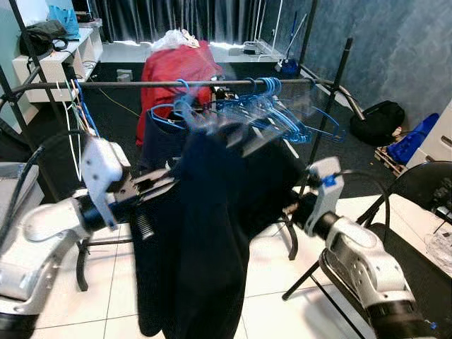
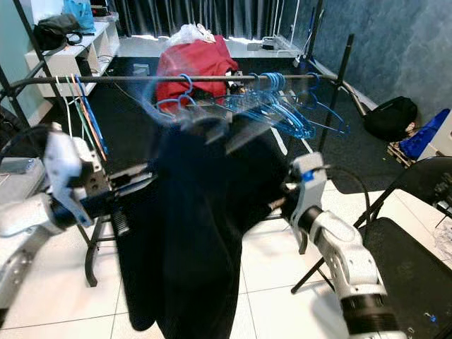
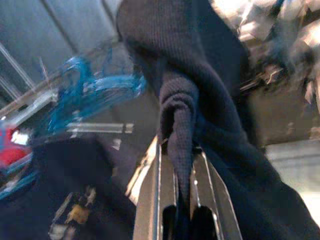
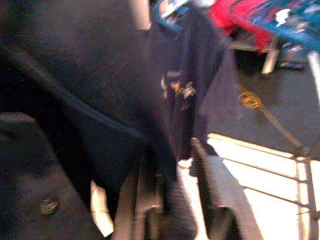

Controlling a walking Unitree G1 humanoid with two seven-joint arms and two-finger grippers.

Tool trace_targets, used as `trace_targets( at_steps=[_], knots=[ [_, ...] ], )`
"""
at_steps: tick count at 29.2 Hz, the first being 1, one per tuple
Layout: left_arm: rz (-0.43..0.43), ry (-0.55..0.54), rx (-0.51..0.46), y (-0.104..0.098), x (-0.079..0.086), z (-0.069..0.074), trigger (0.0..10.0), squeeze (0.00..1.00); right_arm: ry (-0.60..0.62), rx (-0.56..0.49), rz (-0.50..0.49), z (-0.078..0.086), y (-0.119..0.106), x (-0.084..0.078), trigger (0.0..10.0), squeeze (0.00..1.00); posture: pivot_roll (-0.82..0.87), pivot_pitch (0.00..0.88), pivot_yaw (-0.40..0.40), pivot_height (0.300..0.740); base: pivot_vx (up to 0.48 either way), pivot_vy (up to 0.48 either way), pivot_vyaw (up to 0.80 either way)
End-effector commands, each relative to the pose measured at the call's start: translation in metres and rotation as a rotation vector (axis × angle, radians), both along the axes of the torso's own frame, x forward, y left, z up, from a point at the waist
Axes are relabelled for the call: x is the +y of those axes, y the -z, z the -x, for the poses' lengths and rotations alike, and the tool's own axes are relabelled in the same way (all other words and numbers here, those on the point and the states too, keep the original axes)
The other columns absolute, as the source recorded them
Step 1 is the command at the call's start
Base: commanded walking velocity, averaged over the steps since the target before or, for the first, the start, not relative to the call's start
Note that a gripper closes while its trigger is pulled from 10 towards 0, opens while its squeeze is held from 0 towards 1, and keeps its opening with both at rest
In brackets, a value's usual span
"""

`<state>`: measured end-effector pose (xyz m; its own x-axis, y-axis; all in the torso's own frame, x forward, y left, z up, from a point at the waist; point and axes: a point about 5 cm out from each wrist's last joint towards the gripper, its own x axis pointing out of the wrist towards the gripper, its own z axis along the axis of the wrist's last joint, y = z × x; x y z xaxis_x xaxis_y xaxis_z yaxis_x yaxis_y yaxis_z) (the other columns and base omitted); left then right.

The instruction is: Hang hanger

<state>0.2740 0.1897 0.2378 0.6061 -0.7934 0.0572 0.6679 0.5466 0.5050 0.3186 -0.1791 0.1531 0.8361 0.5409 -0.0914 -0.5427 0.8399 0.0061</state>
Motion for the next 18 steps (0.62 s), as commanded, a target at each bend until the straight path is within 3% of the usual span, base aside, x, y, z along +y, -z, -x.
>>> trace_targets(
  at_steps=[1, 3, 5, 6, 12, 17, 18],
  knots=[
    [-0.113, -0.014, -0.006, 0.002, 0.005, 0.001, 10.0, 0.00, -0.025, -0.027, 0.060, 0.002, -0.003, -0.003, 10.0, 1.00, -0.02, 0.013, -0.050, 0.740, 0.000, 0.000, 0.00],
    [-0.344, -0.104, 0.032, 0.006, 0.027, -0.002, 10.0, 0.00, -0.107, 0.002, 0.167, 0.015, -0.001, -0.021, 10.0, 1.00, -0.01, 0.021, -0.051, 0.740, 0.000, 0.000, 0.00],
    [-0.344, -0.104, 0.032, 0.006, 0.027, -0.002, 10.0, 0.00, -0.107, 0.002, 0.167, 0.015, -0.001, -0.021, 10.0, 1.00, -0.01, 0.021, -0.051, 0.740, 0.000, 0.000, 0.00],
    [-0.461, -0.140, 0.027, 0.004, 0.038, -0.003, 10.0, 0.00, -0.170, 0.037, 0.226, 0.026, -0.003, -0.034, 10.0, 1.00, -0.01, 0.021, -0.050, 0.740, 0.000, 0.000, 0.00],
    [-0.537, -0.087, 0.008, -0.005, 0.036, -0.003, 10.0, 0.00, -0.311, 0.050, 0.316, 0.050, -0.018, -0.049, 10.0, 1.00, -0.01, 0.021, -0.040, 0.740, 0.000, 0.000, 0.00],
    [-0.534, -0.055, 0.012, -0.006, 0.033, -0.002, 10.0, 0.00, -0.315, 0.018, 0.286, 0.050, -0.028, -0.048, 10.0, 1.00, -0.01, 0.019, -0.038, 0.740, 0.000, 0.000, 0.00],
    [-0.545, -0.015, 0.018, -0.007, 0.029, 0.000, 10.0, 0.00, -0.309, -0.047, 0.242, 0.048, -0.041, -0.047, 10.0, 1.00, -0.01, 0.016, -0.032, 0.740, 0.000, 0.000, 0.00]
  ],
)
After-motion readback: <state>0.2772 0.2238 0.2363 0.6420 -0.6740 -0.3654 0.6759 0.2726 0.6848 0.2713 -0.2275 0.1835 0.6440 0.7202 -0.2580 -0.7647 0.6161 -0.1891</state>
